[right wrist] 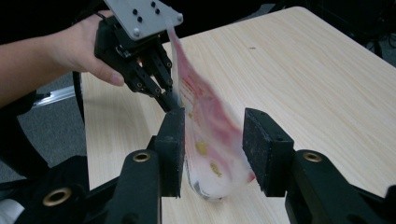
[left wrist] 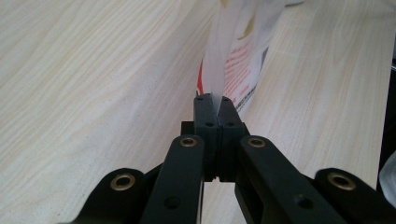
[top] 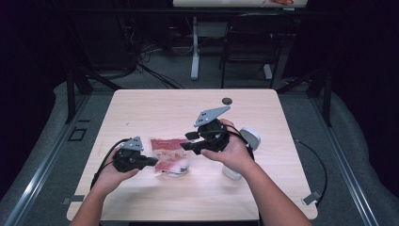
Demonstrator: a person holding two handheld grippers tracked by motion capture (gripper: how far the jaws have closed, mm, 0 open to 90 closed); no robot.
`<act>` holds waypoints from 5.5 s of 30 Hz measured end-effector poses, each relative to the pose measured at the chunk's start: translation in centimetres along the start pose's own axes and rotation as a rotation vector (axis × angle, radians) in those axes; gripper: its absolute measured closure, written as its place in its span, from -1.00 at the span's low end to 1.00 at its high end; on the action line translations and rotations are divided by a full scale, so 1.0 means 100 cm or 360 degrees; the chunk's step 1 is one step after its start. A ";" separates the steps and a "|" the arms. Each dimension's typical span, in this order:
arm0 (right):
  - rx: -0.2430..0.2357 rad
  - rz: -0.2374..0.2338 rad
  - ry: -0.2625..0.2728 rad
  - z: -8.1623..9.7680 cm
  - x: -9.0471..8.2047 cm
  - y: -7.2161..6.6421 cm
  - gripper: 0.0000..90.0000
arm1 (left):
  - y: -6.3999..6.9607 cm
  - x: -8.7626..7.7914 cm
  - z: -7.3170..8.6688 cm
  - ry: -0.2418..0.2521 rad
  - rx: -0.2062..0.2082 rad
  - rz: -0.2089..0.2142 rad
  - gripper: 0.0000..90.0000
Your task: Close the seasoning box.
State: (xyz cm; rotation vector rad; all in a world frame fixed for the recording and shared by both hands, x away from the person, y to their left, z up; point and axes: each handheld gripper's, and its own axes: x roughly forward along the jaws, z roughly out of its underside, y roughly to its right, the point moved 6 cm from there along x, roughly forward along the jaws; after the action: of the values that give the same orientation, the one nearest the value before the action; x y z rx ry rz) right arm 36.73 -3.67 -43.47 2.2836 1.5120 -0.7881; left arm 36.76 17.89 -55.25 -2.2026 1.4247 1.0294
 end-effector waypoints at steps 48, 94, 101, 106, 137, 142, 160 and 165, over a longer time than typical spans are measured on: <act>0.0072 0.0173 0.0068 0.024 -0.036 -0.001 0.24 | -0.010 -0.034 0.018 0.0139 -0.0203 -0.0036 0.37; 0.0317 0.0510 0.0174 0.073 -0.091 0.041 0.47 | -0.029 -0.058 0.025 0.0201 -0.0303 -0.0304 0.25; 0.0341 0.0589 0.0170 0.077 -0.104 0.052 0.71 | -0.029 -0.055 0.026 0.0184 -0.0312 -0.0313 0.24; 0.0363 0.0641 0.0181 0.078 -0.111 0.060 0.88 | -0.030 -0.055 0.026 0.0184 -0.0317 -0.0329 0.23; 0.0501 0.0817 0.0111 0.096 -0.126 0.100 1.00 | -0.032 -0.054 0.028 0.0176 -0.0336 -0.0345 0.20; 0.0522 0.0819 0.0097 0.103 -0.124 0.104 1.00 | -0.033 -0.053 0.028 0.0184 -0.0339 -0.0341 0.20; 0.0569 0.0779 0.0105 0.113 -0.115 0.104 1.00 | -0.038 -0.061 0.028 0.0237 -0.0369 -0.0364 0.18; 0.0561 0.0757 0.0111 0.115 -0.114 0.098 1.00 | -0.038 -0.060 0.026 0.0240 -0.0380 -0.0363 0.17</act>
State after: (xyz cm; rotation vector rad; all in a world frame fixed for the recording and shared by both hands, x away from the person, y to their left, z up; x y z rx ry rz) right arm 39.01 -22.11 -46.63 2.7928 0.8341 -0.8888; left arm 37.64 25.17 -53.16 -2.5916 1.1207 1.0162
